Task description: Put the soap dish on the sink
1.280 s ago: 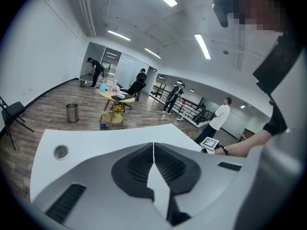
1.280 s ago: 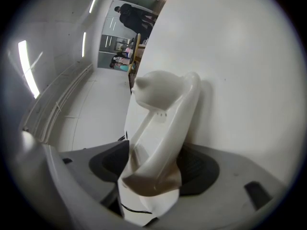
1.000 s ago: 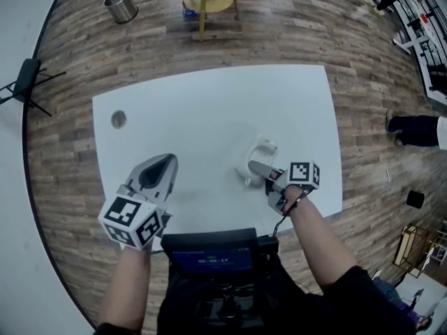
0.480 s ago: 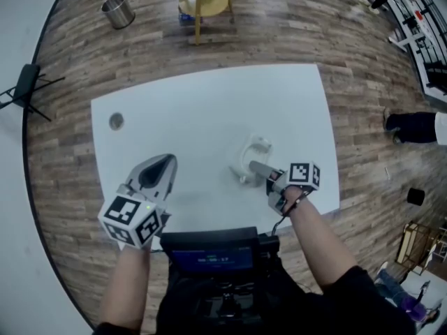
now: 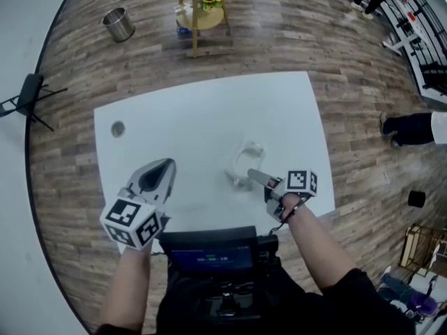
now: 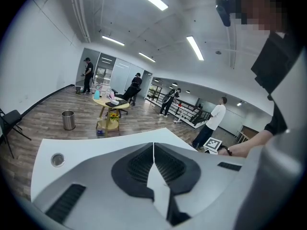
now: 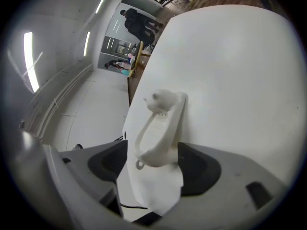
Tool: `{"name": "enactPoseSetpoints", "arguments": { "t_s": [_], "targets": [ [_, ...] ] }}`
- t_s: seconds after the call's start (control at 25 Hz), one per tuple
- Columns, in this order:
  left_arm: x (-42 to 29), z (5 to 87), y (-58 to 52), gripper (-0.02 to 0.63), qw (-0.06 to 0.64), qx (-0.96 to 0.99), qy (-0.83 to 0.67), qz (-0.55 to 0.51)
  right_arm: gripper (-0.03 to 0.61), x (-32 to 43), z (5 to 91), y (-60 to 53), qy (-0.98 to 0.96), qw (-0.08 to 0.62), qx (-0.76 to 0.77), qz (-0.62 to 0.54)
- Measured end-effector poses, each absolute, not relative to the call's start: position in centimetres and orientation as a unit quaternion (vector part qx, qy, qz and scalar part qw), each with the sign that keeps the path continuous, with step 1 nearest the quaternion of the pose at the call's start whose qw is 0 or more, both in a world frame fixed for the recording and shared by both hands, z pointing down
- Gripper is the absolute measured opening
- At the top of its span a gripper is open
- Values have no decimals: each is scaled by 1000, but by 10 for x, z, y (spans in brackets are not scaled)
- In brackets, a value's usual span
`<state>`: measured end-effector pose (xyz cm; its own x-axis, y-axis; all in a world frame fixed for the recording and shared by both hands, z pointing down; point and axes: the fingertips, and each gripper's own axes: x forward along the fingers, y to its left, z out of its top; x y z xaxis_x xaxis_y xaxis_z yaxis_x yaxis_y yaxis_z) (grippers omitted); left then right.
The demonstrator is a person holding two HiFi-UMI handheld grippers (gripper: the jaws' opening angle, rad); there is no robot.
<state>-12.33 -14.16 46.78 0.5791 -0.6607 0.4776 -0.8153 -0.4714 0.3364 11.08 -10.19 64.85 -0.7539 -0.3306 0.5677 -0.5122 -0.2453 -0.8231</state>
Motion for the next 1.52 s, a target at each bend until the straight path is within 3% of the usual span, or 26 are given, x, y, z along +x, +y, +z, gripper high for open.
{"name": "enactPoseSetpoints", "arguments": {
  "t_s": [0.32, 0.4, 1.0, 1.2, 1.52],
  "targets": [
    [-129, 451, -138, 9, 259, 845, -450, 130, 334, 108, 621, -113, -648, 30, 343, 679],
    [-133, 449, -136, 9, 256, 843, -455, 129, 281, 108, 615, -117, -661, 26, 349, 664],
    [-144, 444, -120, 9, 245, 843, -462, 129, 261, 93, 568, -119, -751, 19, 332, 571],
    [-145, 443, -116, 9, 240, 846, -459, 129, 197, 91, 546, -114, -776, -9, 321, 543],
    [-148, 438, -113, 9, 230, 847, -459, 135, 176, 90, 524, -111, -797, -38, 310, 517]
  ]
}}
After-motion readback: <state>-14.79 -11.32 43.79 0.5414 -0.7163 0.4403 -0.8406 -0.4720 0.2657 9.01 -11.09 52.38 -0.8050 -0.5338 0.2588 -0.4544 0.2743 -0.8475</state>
